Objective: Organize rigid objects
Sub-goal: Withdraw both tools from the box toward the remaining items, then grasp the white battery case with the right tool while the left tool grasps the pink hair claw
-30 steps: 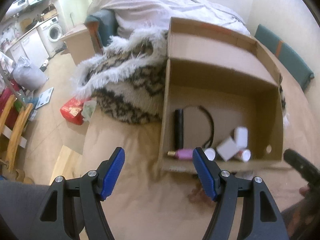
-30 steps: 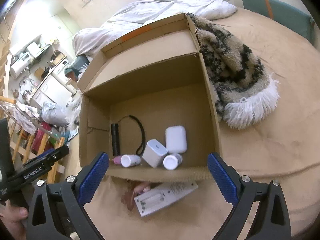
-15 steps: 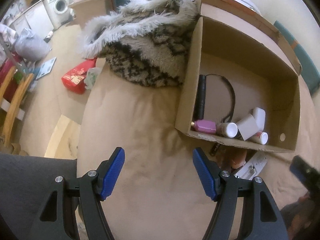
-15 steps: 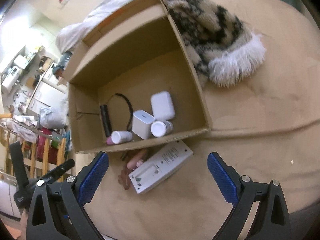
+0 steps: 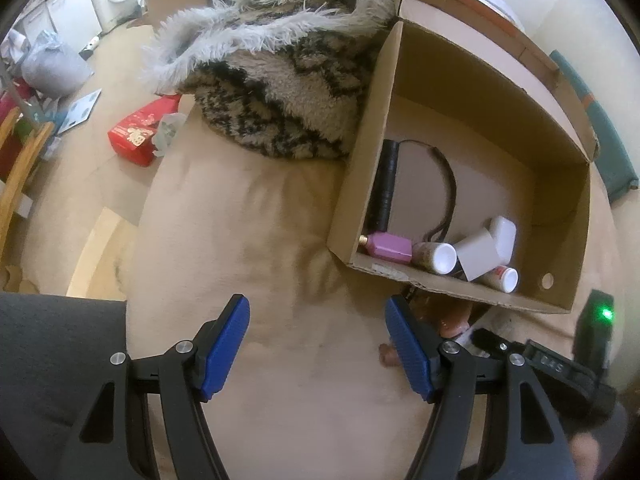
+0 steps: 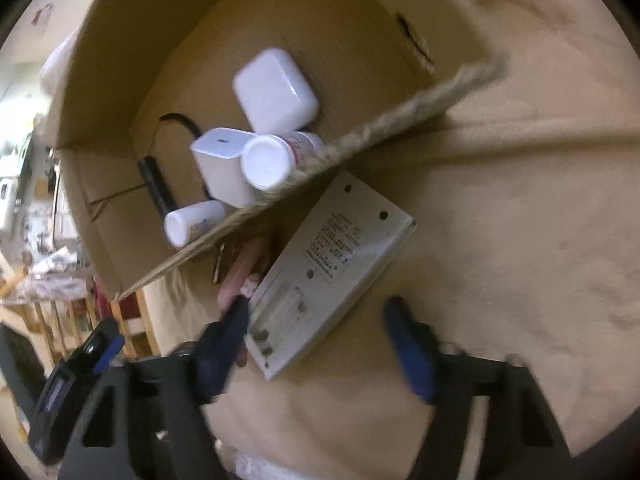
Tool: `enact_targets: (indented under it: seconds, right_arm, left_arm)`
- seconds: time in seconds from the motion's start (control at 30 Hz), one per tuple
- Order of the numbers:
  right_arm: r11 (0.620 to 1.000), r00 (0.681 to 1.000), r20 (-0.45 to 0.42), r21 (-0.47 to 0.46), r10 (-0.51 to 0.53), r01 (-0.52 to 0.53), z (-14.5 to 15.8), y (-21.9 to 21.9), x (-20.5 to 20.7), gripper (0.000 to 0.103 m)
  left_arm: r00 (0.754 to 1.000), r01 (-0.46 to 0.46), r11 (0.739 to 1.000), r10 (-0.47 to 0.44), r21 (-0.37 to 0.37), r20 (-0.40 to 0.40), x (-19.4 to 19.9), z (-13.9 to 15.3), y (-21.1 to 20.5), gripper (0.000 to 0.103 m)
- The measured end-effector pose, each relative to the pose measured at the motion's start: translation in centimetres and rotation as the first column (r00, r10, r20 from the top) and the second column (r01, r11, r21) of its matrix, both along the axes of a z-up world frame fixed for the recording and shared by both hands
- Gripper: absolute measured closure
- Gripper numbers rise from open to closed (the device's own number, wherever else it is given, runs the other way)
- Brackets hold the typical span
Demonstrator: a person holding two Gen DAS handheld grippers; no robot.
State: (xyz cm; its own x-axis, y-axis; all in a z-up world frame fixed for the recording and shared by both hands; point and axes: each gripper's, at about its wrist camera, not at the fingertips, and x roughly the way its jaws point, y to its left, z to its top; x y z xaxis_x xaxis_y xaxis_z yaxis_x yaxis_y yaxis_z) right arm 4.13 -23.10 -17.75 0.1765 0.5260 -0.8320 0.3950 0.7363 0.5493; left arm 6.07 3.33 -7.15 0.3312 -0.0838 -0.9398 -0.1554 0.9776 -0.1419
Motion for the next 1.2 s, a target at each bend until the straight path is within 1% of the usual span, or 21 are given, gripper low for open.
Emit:
enact_targets:
  seconds: [0.07, 0.1, 0.13, 0.2, 0.27, 0.33, 0.4, 0.47, 0.53, 0.57, 0.6, 0.63, 0.7, 0.77, 0.87, 0.9, 1.0, 1.1, 1.13, 1.17, 1.2]
  right_arm:
    - [0.999, 0.999, 0.018, 0.009, -0.033, 0.032, -0.1, 0.0, -0.2, 0.056]
    - [1.0, 0.999, 0.028, -0.011, -0.024, 0.024, 0.2, 0.2, -0.2, 0.067]
    - [0.999, 0.999, 0.029, -0.032, -0.012, 0.013, 0.4, 0.3, -0.4, 0.07]
    - [0.998, 0.999, 0.024, -0.055, 0.025, -0.023, 0.7, 0.2, -0.6, 0.071]
    - [0.991, 0.997, 0.007, -0.117, 0.071, -0.069, 1.5, -0.1, -0.1, 0.072]
    - [0.971, 0.988, -0.026, -0.182, 0.154, -0.156, 2.0, -0.2, 0.2, 0.073]
    - [0.929, 0.971, -0.048, -0.284, 0.232, -0.236, 2.6, -0.3, 0.7, 0.073]
    - [0.927, 0.972, -0.076, -0.293, 0.223, -0.235, 2.6, -0.4, 0.8, 0.073]
    - [0.909, 0.97, -0.078, -0.339, 0.228, -0.241, 2.8, 0.4, 0.9, 0.066]
    - [0.905, 0.973, -0.081, -0.358, 0.214, -0.229, 2.7, 0.7, 1.0, 0.055]
    - [0.91, 0.98, -0.081, -0.364, 0.183, -0.2, 2.8, 0.8, 0.9, 0.048]
    - [0.923, 0.986, -0.077, -0.345, 0.151, -0.169, 2.7, 0.7, 0.9, 0.046]
    - [0.952, 0.993, -0.054, -0.283, 0.107, -0.118, 2.8, 0.4, 0.9, 0.035]
    - [0.955, 0.995, -0.042, -0.281, 0.087, -0.095, 3.5, 0.4, 0.9, 0.035]
    - [0.971, 0.997, -0.033, -0.226, 0.071, -0.076, 3.5, 0.6, 1.3, 0.026]
    - [0.971, 0.996, -0.042, -0.224, 0.078, -0.085, 3.2, 1.0, 1.6, 0.026]
    - [0.95, 0.988, -0.086, -0.278, 0.125, -0.145, 1.4, 2.3, 2.7, 0.026]
    - [0.926, 0.979, -0.071, -0.319, 0.189, -0.202, 1.1, 3.4, 3.1, 0.028]
    - [0.916, 0.975, -0.058, -0.334, 0.216, -0.223, 1.4, 3.8, 3.2, 0.036]
    - [0.901, 0.969, -0.061, -0.357, 0.241, -0.247, 1.7, 4.0, 3.1, 0.048]
    - [0.904, 0.965, -0.053, -0.342, 0.256, -0.259, 1.9, 4.1, 2.9, 0.051]
  left_arm:
    - [1.0, 0.002, 1.0, -0.002, -0.007, -0.004, -0.1, 0.0, 0.1, 0.035]
    - [1.0, 0.002, 1.0, -0.002, -0.01, -0.005, -0.1, 0.0, 0.2, 0.035]
    - [1.0, 0.0, 1.0, 0.0, -0.015, -0.007, -0.2, 0.0, 0.2, 0.035]
    - [1.0, -0.007, 1.0, 0.006, -0.03, -0.013, -0.2, 0.0, 0.5, 0.035]
    - [1.0, -0.017, 0.998, 0.015, -0.055, -0.021, -0.2, 0.0, 0.6, 0.035]
    - [1.0, -0.02, 0.997, 0.018, -0.07, -0.024, -0.3, 0.0, 0.5, 0.035]
    - [1.0, -0.014, 0.998, 0.013, -0.056, -0.015, -0.3, 0.3, 0.3, 0.035]
    - [1.0, -0.005, 1.0, 0.005, -0.015, -0.002, -0.4, 0.5, 0.0, 0.035]
    - [1.0, -0.002, 1.0, 0.002, 0.0, -0.003, -0.3, 0.4, 0.0, 0.035]
    - [1.0, -0.003, 1.0, 0.003, 0.003, -0.007, -0.3, 0.3, 0.1, 0.035]
    - [1.0, -0.003, 1.0, 0.003, 0.01, -0.014, -0.3, 0.1, 0.1, 0.035]
    - [1.0, -0.002, 1.0, 0.003, 0.022, -0.024, -0.2, -0.2, 0.1, 0.035]
    - [0.999, -0.001, 0.999, 0.003, 0.042, -0.041, -0.2, -0.8, 0.3, 0.035]
    - [0.999, 0.002, 0.998, 0.001, 0.061, -0.054, -0.2, -1.3, 0.2, 0.035]
    - [0.997, 0.038, 0.997, -0.032, 0.071, -0.075, -0.2, -2.1, -0.6, 0.035]
    - [0.994, 0.069, 0.995, -0.063, 0.072, -0.091, -0.1, -2.6, -1.3, 0.035]
    - [0.974, 0.188, 0.979, -0.175, 0.083, -0.141, -0.3, -4.4, -3.9, 0.035]
    - [0.934, 0.319, 0.944, -0.299, 0.079, -0.195, -0.6, -6.0, -6.7, 0.035]
    - [0.918, 0.364, 0.928, -0.343, 0.078, -0.201, -0.7, -6.4, -7.8, 0.035]
    - [0.906, 0.396, 0.914, -0.372, 0.092, -0.202, -0.8, -6.6, -8.6, 0.035]
    - [0.891, 0.433, 0.894, -0.405, 0.115, -0.205, -0.7, -7.0, -9.7, 0.035]
